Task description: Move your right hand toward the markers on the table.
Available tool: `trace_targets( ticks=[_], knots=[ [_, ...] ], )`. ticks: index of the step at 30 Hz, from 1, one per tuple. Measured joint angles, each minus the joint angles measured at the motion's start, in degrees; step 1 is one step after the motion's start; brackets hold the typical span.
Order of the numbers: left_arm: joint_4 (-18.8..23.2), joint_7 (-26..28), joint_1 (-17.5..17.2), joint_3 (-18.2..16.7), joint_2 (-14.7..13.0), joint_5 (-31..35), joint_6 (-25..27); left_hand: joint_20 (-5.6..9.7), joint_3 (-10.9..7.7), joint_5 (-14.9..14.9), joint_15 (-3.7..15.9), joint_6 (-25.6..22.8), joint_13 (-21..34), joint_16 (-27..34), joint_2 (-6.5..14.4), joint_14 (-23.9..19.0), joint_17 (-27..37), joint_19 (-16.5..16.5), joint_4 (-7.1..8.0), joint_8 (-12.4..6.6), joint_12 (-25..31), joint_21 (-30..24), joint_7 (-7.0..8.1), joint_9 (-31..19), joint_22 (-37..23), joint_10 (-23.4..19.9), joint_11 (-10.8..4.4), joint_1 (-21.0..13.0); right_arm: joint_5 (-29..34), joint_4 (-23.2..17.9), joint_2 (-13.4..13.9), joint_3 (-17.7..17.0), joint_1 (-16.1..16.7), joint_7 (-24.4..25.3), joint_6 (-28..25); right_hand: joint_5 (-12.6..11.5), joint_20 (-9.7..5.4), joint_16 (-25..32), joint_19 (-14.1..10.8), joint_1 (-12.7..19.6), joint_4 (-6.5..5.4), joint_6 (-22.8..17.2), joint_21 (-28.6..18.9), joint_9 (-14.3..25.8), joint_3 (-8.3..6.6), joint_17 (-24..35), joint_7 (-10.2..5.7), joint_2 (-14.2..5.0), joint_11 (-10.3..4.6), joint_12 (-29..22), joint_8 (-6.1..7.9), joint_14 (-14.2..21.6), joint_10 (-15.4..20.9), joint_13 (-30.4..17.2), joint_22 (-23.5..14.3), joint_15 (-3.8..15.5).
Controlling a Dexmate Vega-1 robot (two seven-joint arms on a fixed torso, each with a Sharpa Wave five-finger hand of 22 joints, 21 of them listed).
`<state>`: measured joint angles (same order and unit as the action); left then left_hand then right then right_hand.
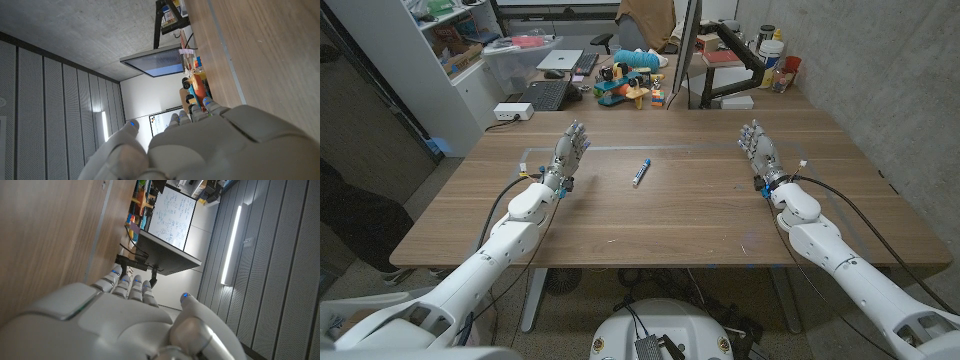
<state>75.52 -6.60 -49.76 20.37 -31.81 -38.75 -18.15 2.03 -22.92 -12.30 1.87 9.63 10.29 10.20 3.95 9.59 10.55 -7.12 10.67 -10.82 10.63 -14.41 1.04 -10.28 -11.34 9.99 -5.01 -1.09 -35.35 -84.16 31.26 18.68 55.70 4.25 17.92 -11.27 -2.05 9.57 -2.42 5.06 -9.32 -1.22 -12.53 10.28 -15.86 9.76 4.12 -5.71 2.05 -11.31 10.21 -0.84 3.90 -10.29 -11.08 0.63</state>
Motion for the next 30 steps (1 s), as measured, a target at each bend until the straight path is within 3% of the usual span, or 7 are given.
trace_targets(
  ticks=[2, 4, 7, 9, 12, 18, 30],
  knots=[
    [0.3, -0.86, -0.25, -0.17, -0.47, -0.29, -0.16, 0.0, 0.0, 0.0, 0.0, 0.0, 0.0, 0.0, 0.0, 0.0, 0.0, 0.0, 0.0, 0.0, 0.0, 0.0, 0.0, 0.0, 0.0, 0.0, 0.0, 0.0, 0.55, -2.66, 0.51, -0.49, 1.81, 0.99, 0.09, 0.0, 0.0, 0.21, -0.04, 0.0, 0.0, -0.48, -0.01, 0.0, 0.0, 0.0, 0.45, 0.0, 0.23, -0.25, 0.24, 0.07, 0.91, 0.0, 0.0, -0.07],
    [1.06, -1.26, -0.77, -0.37, -1.05, -0.38, -0.21, 0.0, 0.0, 0.0, 0.0, 0.0, 0.0, 0.0, 0.0, 0.0, 0.0, 0.0, 0.0, 0.0, 0.0, 0.0, 0.0, 0.0, 0.0, 0.0, 0.0, 0.0, 1.67, -4.33, 0.87, -0.77, 2.99, 2.92, 0.11, 0.0, 0.04, 0.96, -1.53, 0.0, 0.2, -1.87, -0.68, 0.0, 0.2, -0.08, 0.65, 0.0, 0.63, -0.92, 0.84, 1.9, 2.56, 0.0, 0.0, -1.73],
    [2.05, -1.39, -1.58, -0.61, -1.68, -0.42, -0.28, 0.0, 0.0, 0.0, 0.0, 0.0, 0.0, 0.0, 0.0, 0.0, 0.0, 0.0, 0.0, -0.21, 0.0, 0.0, 0.0, 0.0, 0.0, 0.0, 0.0, 0.0, 3.8, -6.56, 1.3, -0.97, 4.31, 5.62, 0.0, 0.0, 3.18, 1.69, -4.32, 0.35, 1.77, -4.58, -1.48, 0.14, 0.5, 0.0, 0.4, -0.3, 1.54, -2.02, 1.44, 7.99, 6.31, 0.0, -0.02, -5.44],
    [2.54, -1.35, -1.94, -0.71, -1.93, -0.43, -0.34, 0.0, 0.0, 0.0, 0.0, 0.0, 0.0, 0.0, 0.0, 0.0, 0.0, 0.0, 0.0, -0.21, 0.0, 0.0, 0.0, 0.01, 0.0, -0.15, -0.14, 0.0, 4.88, -7.51, 1.49, -1.01, 4.81, 6.75, -0.16, 0.1, 5.13, 2.08, -4.93, 0.71, 2.21, -5.68, -1.55, 0.27, 0.35, 0.0, 0.08, -0.34, 2.16, -2.46, 1.54, 10.21, 7.91, -0.24, -0.26, -6.23],
    [3.9, -0.27, -2.76, -0.92, -2.27, -0.31, -0.36, 0.0, 0.0, 0.0, 0.0, 0.0, 0.0, 0.11, 0.0, -0.01, 0.0, 0.0, 0.0, -0.43, 0.0, 0.0, 0.0, 0.01, 0.01, -0.33, -0.32, 0.0, 7.15, -9.07, 2.08, -1.06, 5.58, 8.64, -0.61, 0.28, 5.85, 2.13, -5.41, 0.95, 2.35, -6.16, -1.55, 0.27, 0.49, 0.0, -0.22, -0.1, 2.35, -2.58, 1.54, 10.88, 8.5, -0.27, -0.26, -6.54],
    [6.66, 2.44, -4.43, -1.37, -2.68, 0.37, 0.36, 0.0, 0.0, 0.0, 0.0, 0.01, -0.01, 0.43, 0.0, -0.01, -0.16, 0.0, 0.0, -0.43, 0.4, 0.0, -0.02, 0.01, 0.01, -0.32, -0.3, 0.0, 9.7, -10.23, 2.96, -1.07, 5.76, 10.04, -1.37, 0.28, 5.42, 1.01, -4.99, 1.5, 2.94, -5.63, -1.55, 0.26, 0.6, -0.01, -0.75, 0.45, 2.36, -1.99, 1.54, 9.22, 7.21, -0.26, -0.26, -6.36],
    [12.38, 9.67, -8.47, -2.84, -3.82, 1.72, 2.96, -0.4, 0.01, -0.22, -0.25, 0.18, -0.01, 0.44, 0.0, 0.24, -0.01, -0.39, 0.0, -0.43, 0.4, 0.01, -1.87, 0.02, 0.01, -0.32, 1.55, 0.0, 14.1, -11.05, 4.21, 0.36, 3.56, 10.6, -2.95, 0.28, 4.8, 0.57, -4.37, 2.02, 3.48, -5.33, -1.55, 0.26, 0.67, -0.01, -0.4, 0.97, 2.35, -1.54, 1.16, 8.39, 6.61, -0.26, -0.26, -6.15]
  ],
)
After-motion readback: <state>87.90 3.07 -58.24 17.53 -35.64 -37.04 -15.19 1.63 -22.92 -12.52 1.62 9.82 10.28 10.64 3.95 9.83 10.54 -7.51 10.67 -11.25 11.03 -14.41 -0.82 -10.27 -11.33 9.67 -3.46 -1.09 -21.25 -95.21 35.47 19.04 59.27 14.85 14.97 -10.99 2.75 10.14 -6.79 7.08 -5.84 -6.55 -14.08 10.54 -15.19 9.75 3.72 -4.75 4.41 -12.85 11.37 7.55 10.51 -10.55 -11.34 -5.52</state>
